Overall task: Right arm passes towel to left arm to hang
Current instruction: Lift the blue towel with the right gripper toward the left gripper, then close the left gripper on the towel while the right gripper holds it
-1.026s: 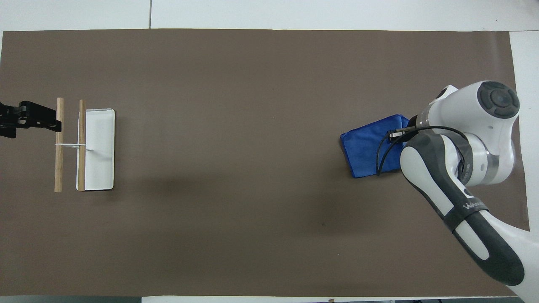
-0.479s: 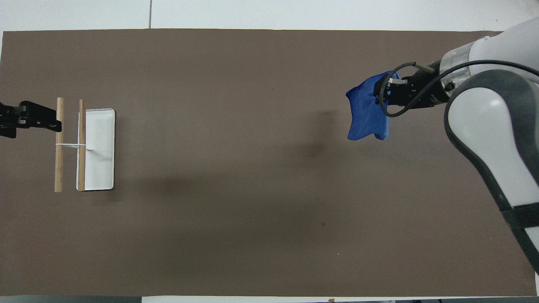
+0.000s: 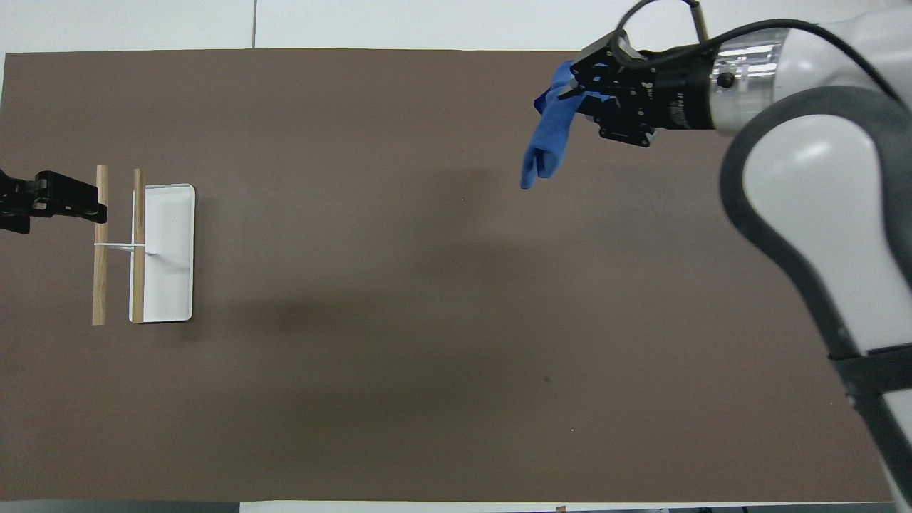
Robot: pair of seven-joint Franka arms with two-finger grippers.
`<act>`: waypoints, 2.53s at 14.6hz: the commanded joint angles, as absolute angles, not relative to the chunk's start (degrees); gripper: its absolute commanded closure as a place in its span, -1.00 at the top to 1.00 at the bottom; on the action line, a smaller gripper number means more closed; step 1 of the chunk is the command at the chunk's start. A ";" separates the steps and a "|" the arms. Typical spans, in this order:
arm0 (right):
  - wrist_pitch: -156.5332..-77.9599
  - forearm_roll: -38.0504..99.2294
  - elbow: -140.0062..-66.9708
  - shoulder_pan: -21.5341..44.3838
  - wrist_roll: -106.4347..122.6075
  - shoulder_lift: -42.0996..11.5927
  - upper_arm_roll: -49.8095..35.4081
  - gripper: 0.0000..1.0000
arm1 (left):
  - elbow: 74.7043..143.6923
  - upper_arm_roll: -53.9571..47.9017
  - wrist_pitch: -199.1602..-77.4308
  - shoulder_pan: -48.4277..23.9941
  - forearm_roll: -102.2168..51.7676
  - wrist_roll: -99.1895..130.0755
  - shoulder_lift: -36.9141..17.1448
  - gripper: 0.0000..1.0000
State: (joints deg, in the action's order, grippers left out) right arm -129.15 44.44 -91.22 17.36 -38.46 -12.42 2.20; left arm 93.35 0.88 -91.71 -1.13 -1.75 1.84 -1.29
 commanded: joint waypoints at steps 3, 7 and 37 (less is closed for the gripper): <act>-137.46 50.51 -91.58 23.82 -53.51 -13.36 2.20 -1.00 | 97.55 0.62 -95.18 -3.34 -7.27 9.20 0.88 1.00; -143.94 53.79 -91.58 28.81 -60.89 -13.62 2.20 -1.00 | 101.59 0.62 -100.88 -5.97 -15.45 22.37 0.53 1.00; -157.85 55.63 -95.01 41.22 -68.38 -14.41 2.11 -1.00 | 115.14 0.62 -123.40 -16.79 -37.18 93.78 1.14 -1.00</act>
State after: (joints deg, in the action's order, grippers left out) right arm -156.83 54.60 -93.95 41.27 -68.05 -15.19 2.20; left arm 113.44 0.09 -121.79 -16.52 -36.25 93.26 -0.49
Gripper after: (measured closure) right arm 0.859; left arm 0.198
